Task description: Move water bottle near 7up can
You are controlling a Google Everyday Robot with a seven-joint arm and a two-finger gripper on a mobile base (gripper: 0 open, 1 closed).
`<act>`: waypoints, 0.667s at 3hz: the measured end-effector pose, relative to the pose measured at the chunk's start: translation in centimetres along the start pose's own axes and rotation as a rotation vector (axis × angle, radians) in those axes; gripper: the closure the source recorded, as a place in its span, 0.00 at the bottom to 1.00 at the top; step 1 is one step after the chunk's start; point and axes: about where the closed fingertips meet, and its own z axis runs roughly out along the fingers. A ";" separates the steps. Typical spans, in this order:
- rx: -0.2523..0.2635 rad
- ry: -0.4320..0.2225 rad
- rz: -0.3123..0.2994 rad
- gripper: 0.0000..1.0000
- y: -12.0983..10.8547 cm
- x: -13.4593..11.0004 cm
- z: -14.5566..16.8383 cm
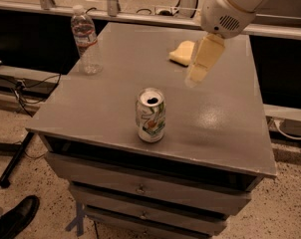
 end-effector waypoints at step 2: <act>0.064 -0.122 0.030 0.00 -2.6 -4.3 1.7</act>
Offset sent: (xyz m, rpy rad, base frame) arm 0.0256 0.0312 0.0050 0.0879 -0.0467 -0.0086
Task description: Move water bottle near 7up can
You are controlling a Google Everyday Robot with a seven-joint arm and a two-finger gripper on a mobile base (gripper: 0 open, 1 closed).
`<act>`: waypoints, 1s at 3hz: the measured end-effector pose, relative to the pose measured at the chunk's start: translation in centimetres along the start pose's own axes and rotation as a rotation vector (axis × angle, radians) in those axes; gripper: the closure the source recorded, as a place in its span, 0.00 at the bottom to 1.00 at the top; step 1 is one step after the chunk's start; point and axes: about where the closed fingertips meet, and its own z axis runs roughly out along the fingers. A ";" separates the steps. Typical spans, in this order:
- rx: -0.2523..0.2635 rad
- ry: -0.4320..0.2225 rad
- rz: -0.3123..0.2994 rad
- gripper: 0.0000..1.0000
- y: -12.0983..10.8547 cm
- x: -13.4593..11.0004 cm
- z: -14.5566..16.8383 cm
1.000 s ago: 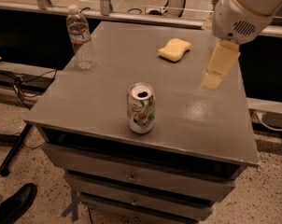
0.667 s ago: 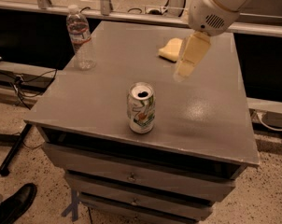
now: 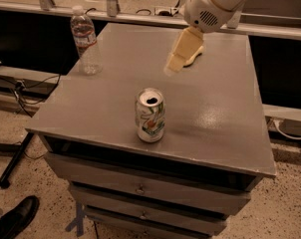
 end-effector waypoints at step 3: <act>0.074 -0.383 0.130 0.00 -7.0 -8.0 6.9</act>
Offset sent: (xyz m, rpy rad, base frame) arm 0.1013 0.0627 0.0155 0.4074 -0.1838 -0.0352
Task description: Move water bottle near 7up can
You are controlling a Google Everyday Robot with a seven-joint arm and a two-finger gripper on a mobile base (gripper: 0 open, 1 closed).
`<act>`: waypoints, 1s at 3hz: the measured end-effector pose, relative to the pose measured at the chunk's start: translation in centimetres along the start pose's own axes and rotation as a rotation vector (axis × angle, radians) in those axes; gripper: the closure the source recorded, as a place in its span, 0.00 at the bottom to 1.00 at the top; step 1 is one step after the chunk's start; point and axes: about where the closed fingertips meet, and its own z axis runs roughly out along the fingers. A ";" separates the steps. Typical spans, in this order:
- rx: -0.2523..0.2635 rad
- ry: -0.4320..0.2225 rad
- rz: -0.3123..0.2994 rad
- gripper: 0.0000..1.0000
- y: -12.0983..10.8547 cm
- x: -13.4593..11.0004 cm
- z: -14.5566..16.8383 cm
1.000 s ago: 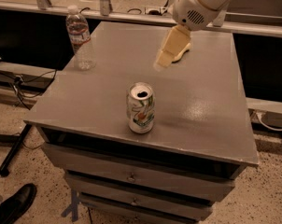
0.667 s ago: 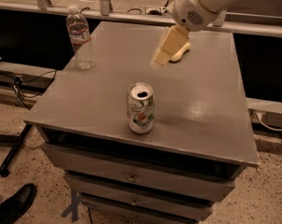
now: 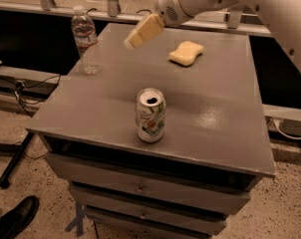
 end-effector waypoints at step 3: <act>-0.151 -0.121 0.190 0.00 2.2 -2.2 13.1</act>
Offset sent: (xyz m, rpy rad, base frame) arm 0.0610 0.1268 -0.0649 0.2425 0.1962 0.0649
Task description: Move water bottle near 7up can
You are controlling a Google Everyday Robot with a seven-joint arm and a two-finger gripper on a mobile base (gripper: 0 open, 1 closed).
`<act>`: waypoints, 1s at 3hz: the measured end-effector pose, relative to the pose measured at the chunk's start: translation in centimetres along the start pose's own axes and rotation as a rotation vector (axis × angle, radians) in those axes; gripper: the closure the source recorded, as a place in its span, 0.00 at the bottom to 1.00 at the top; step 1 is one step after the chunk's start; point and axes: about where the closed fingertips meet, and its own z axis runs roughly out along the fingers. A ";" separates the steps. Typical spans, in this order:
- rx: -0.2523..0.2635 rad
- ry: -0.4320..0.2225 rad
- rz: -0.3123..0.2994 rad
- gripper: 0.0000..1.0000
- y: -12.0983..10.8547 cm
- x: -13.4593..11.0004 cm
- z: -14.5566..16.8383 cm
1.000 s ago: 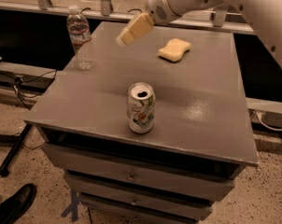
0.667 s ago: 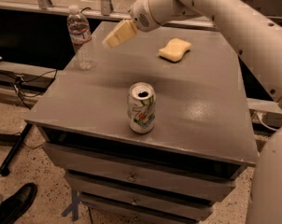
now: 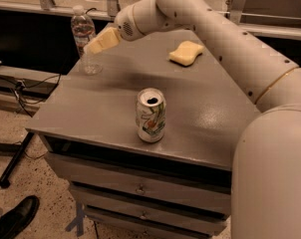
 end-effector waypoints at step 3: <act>-0.029 -0.124 0.017 0.41 1.8 -2.3 5.1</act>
Offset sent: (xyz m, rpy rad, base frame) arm 0.0082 0.0731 -0.0015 0.1461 -0.0531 0.0382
